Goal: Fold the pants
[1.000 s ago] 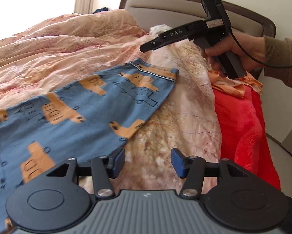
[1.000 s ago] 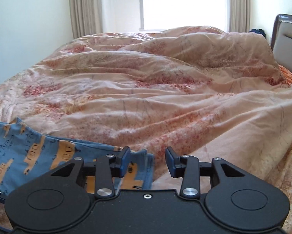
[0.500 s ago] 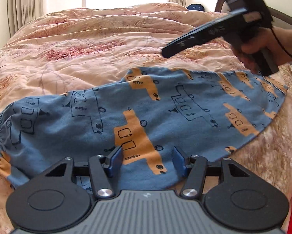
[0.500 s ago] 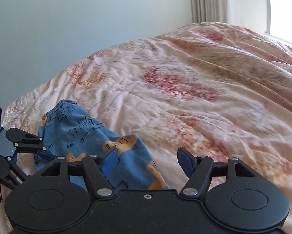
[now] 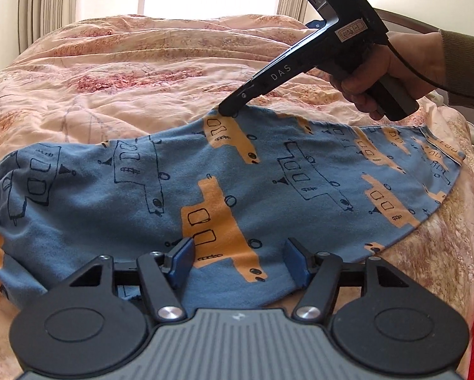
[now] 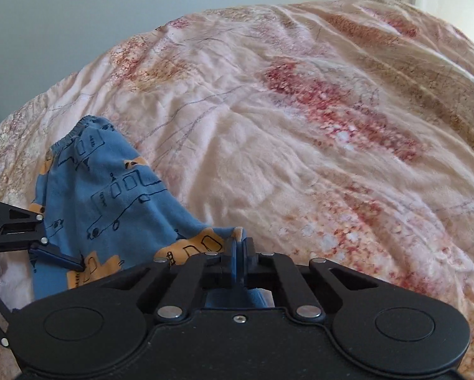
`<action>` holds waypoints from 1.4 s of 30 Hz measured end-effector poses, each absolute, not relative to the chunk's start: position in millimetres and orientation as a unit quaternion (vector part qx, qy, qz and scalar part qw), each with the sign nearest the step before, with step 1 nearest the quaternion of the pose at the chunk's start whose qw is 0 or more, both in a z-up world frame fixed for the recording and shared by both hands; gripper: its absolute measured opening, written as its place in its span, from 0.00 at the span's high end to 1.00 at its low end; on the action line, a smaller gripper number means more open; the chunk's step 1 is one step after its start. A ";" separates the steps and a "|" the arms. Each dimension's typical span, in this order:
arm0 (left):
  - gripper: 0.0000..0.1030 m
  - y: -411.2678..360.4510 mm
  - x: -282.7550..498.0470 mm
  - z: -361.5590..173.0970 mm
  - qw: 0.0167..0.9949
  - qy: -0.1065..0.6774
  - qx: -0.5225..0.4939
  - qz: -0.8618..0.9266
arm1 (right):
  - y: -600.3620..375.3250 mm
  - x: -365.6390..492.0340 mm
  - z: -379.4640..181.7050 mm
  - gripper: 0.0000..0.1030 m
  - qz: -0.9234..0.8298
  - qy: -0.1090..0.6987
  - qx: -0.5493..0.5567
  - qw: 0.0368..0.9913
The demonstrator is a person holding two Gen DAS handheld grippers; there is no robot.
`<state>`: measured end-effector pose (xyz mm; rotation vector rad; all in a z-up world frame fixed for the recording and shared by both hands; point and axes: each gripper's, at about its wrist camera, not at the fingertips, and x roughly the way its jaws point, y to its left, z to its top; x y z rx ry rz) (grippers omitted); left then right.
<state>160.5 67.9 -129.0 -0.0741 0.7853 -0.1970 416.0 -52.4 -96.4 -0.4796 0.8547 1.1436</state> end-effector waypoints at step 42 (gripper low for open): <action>0.29 -245.7 404.1 -94.5 0.781 0.489 -0.134 -0.364 | -508.2 258.1 -151.9 0.66 0.079 0.309 0.345 0.883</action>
